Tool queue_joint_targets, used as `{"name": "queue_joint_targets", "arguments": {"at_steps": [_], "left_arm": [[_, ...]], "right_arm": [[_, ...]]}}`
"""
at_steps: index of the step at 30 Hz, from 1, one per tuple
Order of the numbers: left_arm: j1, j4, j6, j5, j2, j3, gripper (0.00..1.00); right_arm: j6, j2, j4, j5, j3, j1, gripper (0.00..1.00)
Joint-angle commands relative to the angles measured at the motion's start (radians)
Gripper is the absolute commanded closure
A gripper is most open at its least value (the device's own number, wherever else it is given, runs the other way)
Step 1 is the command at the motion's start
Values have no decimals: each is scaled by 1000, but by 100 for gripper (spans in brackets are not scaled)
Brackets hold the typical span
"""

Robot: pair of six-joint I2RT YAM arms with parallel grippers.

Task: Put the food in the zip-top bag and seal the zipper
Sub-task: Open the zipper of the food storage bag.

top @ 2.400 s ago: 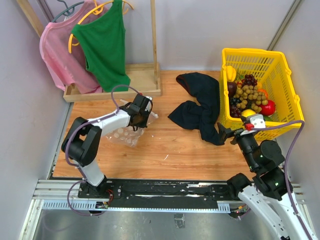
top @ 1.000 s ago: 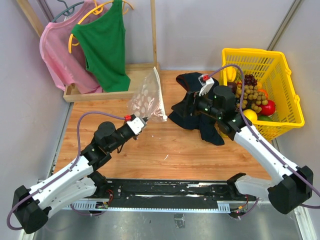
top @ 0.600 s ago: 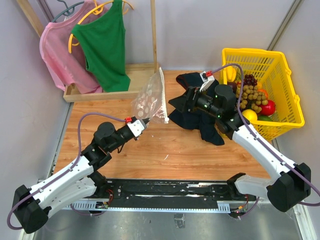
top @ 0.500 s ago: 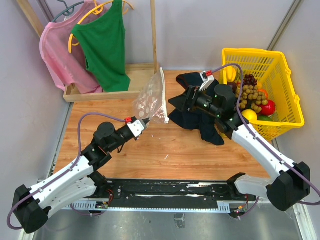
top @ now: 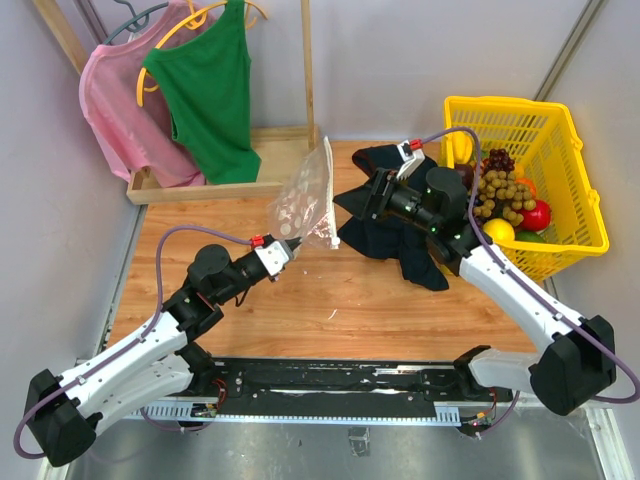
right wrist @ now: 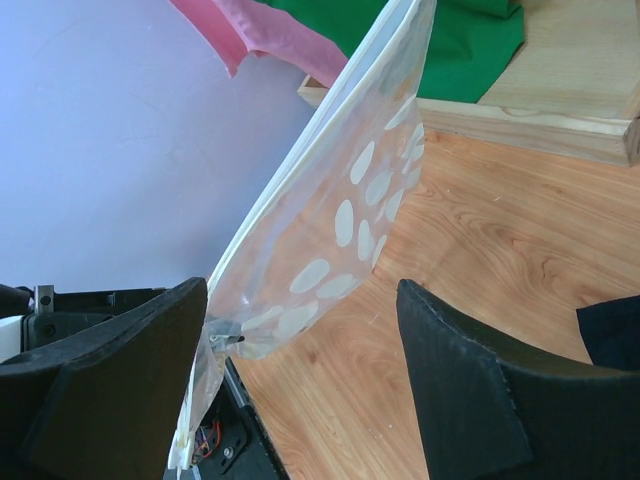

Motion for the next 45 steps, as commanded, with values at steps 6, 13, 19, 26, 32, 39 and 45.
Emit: {"name": "queue_joint_targets", "arguments": {"at_steps": [6, 13, 19, 26, 32, 39, 45], "left_arm": [[-13, 39, 9, 14, -3, -8, 100], [-13, 39, 8, 16, -4, -9, 100], [-14, 38, 8, 16, 0, -9, 100], [-15, 30, 12, 23, 14, -6, 100], [-17, 18, 15, 38, 22, -3, 100], [-25, 7, 20, 55, 24, -1, 100], [-27, -2, -20, 46, 6, 15, 83]], "right_arm": [[33, 28, 50, -52, -8, 27, 26], [38, 35, 48, -57, -18, 30, 33], [36, 55, 45, -101, 1, 48, 35], [11, 77, 6, -141, 37, 74, 36], [-23, 94, -37, -138, 57, 83, 46], [-124, 83, -153, -69, 86, 88, 74], [-233, 40, -259, 18, 120, 96, 99]]}}
